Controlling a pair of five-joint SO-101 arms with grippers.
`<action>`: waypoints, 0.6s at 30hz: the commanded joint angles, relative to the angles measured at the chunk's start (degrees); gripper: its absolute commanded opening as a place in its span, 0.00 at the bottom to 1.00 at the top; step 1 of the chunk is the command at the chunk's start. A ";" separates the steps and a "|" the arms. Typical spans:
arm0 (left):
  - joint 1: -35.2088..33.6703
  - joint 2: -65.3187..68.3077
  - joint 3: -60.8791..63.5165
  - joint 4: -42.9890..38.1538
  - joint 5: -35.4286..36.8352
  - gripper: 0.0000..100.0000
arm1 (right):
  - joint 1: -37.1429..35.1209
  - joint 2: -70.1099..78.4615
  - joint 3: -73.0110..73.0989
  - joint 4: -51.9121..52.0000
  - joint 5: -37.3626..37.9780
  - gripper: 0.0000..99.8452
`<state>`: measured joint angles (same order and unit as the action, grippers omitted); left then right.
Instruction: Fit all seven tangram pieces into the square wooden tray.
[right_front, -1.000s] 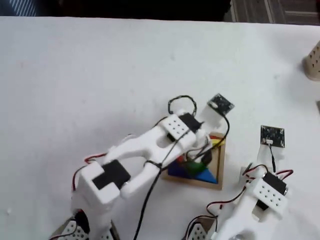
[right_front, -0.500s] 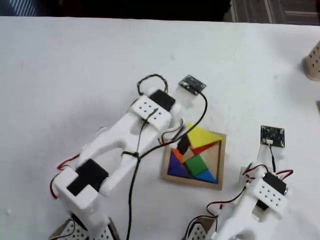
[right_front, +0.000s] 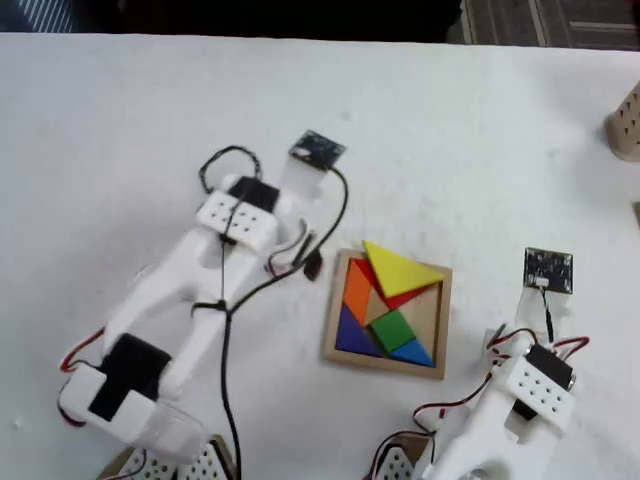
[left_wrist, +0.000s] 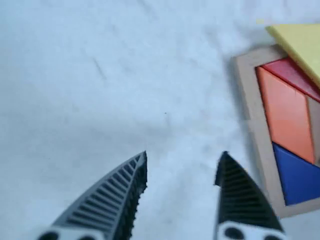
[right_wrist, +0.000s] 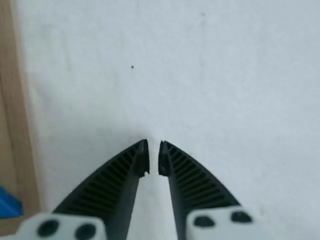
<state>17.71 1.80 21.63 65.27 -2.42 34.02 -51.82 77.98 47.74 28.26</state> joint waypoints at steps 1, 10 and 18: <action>-3.74 -4.53 4.66 -11.43 -0.53 0.09 | -3.56 -0.84 -3.96 -0.40 -0.26 0.01; -5.41 -3.74 5.36 -12.57 -0.09 0.02 | -14.81 -0.22 -17.05 7.60 -5.71 0.02; -12.18 -3.82 5.01 -12.84 4.66 0.02 | -26.15 0.48 -19.43 1.80 -6.77 0.02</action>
<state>9.89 0.66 27.25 53.76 -1.89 10.55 -51.74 61.63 52.84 21.93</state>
